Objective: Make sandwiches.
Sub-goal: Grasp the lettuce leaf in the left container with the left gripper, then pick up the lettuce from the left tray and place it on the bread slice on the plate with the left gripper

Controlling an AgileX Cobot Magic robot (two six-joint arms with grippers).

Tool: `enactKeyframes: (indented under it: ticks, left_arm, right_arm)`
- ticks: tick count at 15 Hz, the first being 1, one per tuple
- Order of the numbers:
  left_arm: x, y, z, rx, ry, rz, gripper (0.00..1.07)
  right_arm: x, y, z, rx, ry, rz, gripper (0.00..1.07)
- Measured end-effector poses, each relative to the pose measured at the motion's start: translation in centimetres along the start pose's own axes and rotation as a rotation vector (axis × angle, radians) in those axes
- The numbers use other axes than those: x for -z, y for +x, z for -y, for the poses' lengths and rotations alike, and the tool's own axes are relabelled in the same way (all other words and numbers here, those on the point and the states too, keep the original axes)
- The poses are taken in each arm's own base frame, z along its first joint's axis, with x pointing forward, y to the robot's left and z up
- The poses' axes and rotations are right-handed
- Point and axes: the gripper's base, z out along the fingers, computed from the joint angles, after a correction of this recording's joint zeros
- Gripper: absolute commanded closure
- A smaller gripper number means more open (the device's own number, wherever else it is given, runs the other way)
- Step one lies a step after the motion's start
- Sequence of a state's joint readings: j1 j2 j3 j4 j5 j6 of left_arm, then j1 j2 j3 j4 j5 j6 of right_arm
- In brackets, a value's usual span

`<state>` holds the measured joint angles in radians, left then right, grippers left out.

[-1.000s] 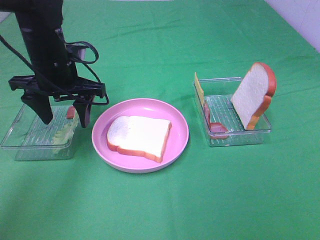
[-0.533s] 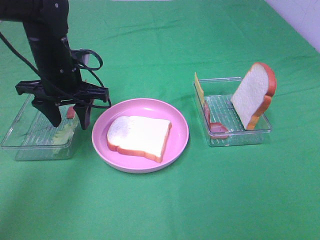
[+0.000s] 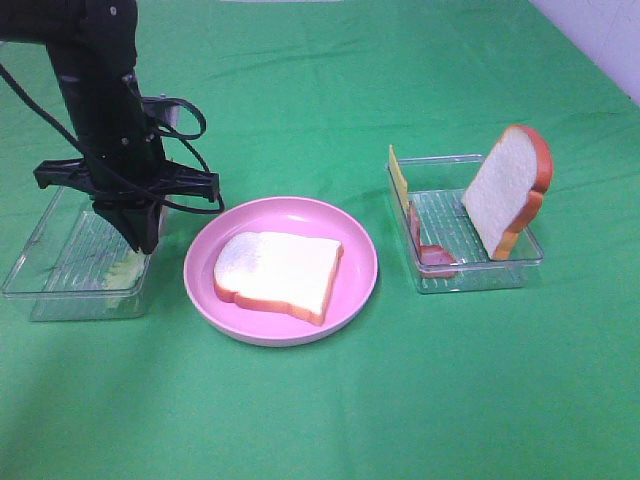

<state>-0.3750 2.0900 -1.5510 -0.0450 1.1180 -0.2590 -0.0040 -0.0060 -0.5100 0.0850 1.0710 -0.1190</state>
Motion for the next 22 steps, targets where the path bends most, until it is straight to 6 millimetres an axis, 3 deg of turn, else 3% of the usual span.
enactKeyframes:
  ticks: [7,9,14,18,20,22]
  left_arm:
    - [0.3,0.5,0.0,0.005,-0.001,-0.045,1.07]
    - [1.4,0.7,0.0,0.004,0.007,-0.025,1.07]
    - [6.4,2.0,0.5,0.004,0.113,0.074,1.07]
    - [7.2,2.0,2.4,-0.029,0.303,0.113,1.07]
    - [7.5,1.9,4.6,-0.052,0.389,0.176,1.07]
    - [6.4,2.3,8.0,-0.091,0.437,0.195,1.07]
  right_arm:
    - [0.0,0.0,0.0,0.000,0.000,0.000,0.30]
    - [0.0,0.0,0.0,0.000,0.000,0.000,0.30]
    - [0.0,0.0,0.0,0.000,0.000,0.000,0.30]
    - [0.0,0.0,0.0,0.000,0.000,0.000,0.30]
    - [0.0,0.0,0.0,0.000,0.000,0.000,0.30]
    - [0.0,0.0,0.0,0.000,0.000,0.000,0.30]
